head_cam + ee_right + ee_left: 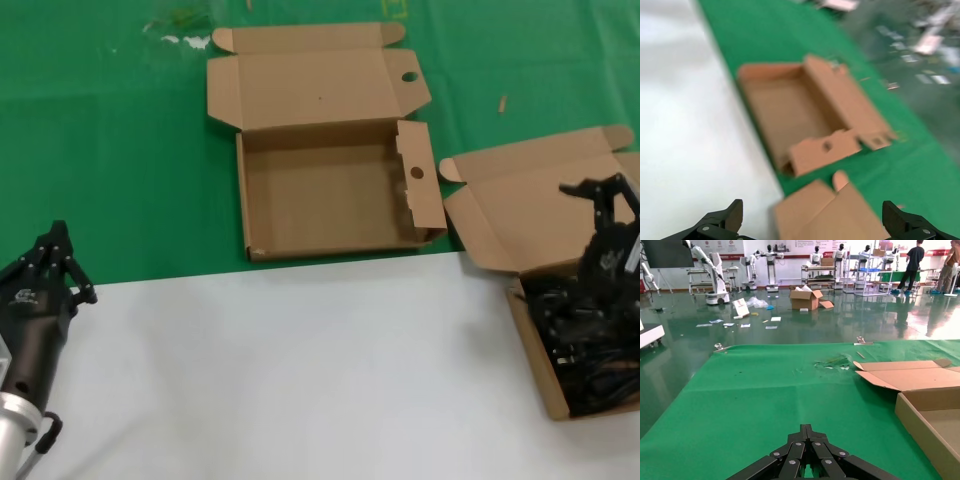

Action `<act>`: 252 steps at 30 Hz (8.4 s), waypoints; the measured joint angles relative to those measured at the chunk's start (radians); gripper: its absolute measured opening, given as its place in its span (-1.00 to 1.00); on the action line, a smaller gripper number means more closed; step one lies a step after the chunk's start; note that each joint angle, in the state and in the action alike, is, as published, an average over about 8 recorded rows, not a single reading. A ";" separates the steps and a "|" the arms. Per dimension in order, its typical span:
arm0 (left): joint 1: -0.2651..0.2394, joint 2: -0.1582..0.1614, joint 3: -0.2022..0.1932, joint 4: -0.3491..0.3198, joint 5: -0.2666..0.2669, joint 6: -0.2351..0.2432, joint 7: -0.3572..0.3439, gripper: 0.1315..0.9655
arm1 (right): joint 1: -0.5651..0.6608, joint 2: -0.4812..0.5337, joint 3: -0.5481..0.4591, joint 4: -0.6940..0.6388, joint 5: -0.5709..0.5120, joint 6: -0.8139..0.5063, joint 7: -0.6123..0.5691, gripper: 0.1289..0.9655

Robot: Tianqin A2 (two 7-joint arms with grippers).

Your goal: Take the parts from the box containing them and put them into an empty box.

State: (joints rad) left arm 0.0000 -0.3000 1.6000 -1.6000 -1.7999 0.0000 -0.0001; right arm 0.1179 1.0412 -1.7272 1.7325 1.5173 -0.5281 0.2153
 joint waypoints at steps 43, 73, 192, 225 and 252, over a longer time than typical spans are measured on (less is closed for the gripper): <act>0.000 0.000 0.000 0.000 0.000 0.000 0.000 -0.98 | 0.582 -0.097 -0.290 -0.471 -0.191 -0.592 -0.471 0.14; 0.000 0.000 0.000 0.000 0.000 0.000 0.000 -0.98 | 0.638 -0.051 -0.278 -0.333 -0.162 -0.739 -0.340 -0.82; 0.000 0.000 0.000 0.000 0.000 0.000 0.000 0.43 | 0.291 -0.643 -0.114 -0.223 0.043 0.084 -0.245 1.00; 0.000 0.000 0.000 0.000 0.000 0.000 0.000 1.00 | -0.053 -0.726 0.089 -0.147 0.245 0.458 -0.220 1.00; 0.000 0.000 0.000 0.000 0.000 0.000 0.000 1.00 | -0.092 -0.735 0.112 -0.138 0.267 0.500 -0.217 1.00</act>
State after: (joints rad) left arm 0.0000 -0.3000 1.6000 -1.6000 -1.8000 0.0000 -0.0001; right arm 0.0263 0.3063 -1.6155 1.5942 1.7846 -0.0285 -0.0019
